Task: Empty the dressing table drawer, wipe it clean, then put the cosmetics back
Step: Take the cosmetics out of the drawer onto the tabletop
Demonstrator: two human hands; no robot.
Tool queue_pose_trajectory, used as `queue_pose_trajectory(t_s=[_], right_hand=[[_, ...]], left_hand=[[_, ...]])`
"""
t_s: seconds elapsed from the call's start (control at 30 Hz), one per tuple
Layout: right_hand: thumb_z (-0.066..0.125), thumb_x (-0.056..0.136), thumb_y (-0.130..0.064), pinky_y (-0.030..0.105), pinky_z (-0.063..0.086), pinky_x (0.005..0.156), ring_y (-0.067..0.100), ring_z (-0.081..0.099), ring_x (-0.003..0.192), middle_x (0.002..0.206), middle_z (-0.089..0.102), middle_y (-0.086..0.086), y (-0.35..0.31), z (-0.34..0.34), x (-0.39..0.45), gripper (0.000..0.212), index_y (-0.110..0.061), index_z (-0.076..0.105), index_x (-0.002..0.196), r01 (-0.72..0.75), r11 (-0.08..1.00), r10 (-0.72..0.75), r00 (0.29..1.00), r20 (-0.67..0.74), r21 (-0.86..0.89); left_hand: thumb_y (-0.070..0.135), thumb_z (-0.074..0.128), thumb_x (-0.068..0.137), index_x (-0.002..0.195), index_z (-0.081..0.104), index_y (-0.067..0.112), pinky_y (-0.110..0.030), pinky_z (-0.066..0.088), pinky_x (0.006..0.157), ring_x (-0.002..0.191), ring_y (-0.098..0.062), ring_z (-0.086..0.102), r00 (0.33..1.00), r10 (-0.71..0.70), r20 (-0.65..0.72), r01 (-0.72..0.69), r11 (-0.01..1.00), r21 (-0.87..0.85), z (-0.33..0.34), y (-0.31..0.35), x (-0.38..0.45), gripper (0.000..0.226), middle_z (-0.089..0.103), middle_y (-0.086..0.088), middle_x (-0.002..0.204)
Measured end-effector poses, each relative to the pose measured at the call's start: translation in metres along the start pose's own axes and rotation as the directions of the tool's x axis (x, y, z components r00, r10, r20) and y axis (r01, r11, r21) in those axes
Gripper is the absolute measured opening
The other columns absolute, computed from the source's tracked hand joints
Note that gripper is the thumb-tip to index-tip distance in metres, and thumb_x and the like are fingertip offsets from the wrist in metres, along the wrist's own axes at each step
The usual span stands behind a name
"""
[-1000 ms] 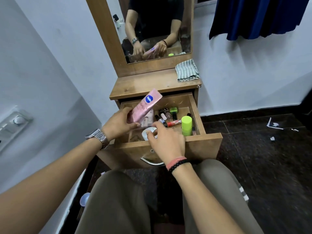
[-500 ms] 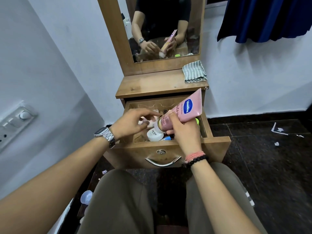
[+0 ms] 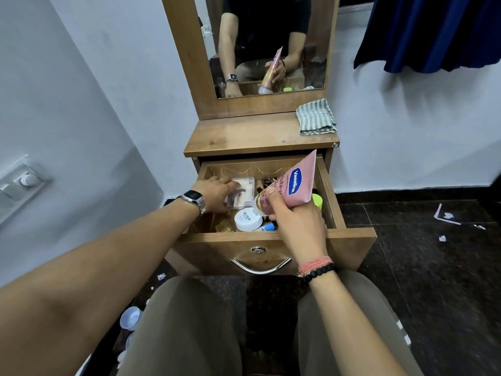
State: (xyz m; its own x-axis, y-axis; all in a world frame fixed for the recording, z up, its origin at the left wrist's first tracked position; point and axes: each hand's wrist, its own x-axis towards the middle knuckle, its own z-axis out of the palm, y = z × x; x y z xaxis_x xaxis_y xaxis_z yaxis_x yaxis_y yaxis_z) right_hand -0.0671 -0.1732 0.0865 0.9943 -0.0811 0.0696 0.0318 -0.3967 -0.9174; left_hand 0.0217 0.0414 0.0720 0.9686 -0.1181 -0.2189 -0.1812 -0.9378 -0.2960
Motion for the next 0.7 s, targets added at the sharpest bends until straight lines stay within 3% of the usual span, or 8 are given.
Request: queue_pose_trajectory(t_s=[0.17,0.33,0.53,0.7], right_hand=[[0.051,0.086,-0.06,0.014,0.036,0.052,0.005,0.064,0.079,0.084,0.072,-0.005,0.0,-0.002,0.002,0.046,-0.023,0.058,0.112,0.005,1.0,-0.005,0.999,0.038,-0.005],[0.045,0.075,-0.067,0.021,0.049,0.064,0.01,0.067,0.081,0.085,0.073,-0.004,0.003,0.001,0.006,0.058,-0.023,0.059,0.111,-0.022,1.0,0.021,0.998,0.063,0.017],[0.044,0.071,-0.071,0.032,0.054,0.075,0.012,0.068,0.082,0.083,0.073,-0.004,0.004,0.002,0.006,0.061,-0.024,0.06,0.107,-0.028,0.999,0.026,0.998,0.055,0.03],[0.048,0.074,-0.069,0.036,0.055,0.075,0.014,0.068,0.08,0.081,0.073,-0.002,0.003,0.001,0.004,0.054,-0.025,0.063,0.101,-0.05,0.998,0.048,0.997,0.058,0.044]], left_hand=[[0.052,0.065,0.081,0.144,0.031,0.034,-0.035,0.051,0.084,0.121,-0.024,0.049,0.99,0.134,-0.051,-0.128,0.986,0.107,-0.003,-0.003,0.007,0.074,0.043,0.001,0.141],[0.046,0.055,0.085,0.14,0.037,0.031,-0.032,0.052,0.07,0.106,-0.023,0.058,0.961,0.253,-0.11,-0.236,0.961,0.147,-0.006,-0.01,-0.001,0.059,0.052,0.002,0.129],[0.026,0.043,0.093,0.128,0.048,0.019,-0.038,0.052,0.07,0.102,-0.028,0.061,0.923,0.093,-0.373,-0.056,0.992,0.11,-0.013,-0.01,-0.013,0.036,0.057,-0.003,0.123],[0.037,0.05,0.095,0.132,0.048,0.02,-0.035,0.045,0.065,0.094,-0.029,0.064,0.908,0.12,-0.402,-0.108,0.993,0.052,-0.03,-0.021,-0.023,0.041,0.061,-0.003,0.121]])
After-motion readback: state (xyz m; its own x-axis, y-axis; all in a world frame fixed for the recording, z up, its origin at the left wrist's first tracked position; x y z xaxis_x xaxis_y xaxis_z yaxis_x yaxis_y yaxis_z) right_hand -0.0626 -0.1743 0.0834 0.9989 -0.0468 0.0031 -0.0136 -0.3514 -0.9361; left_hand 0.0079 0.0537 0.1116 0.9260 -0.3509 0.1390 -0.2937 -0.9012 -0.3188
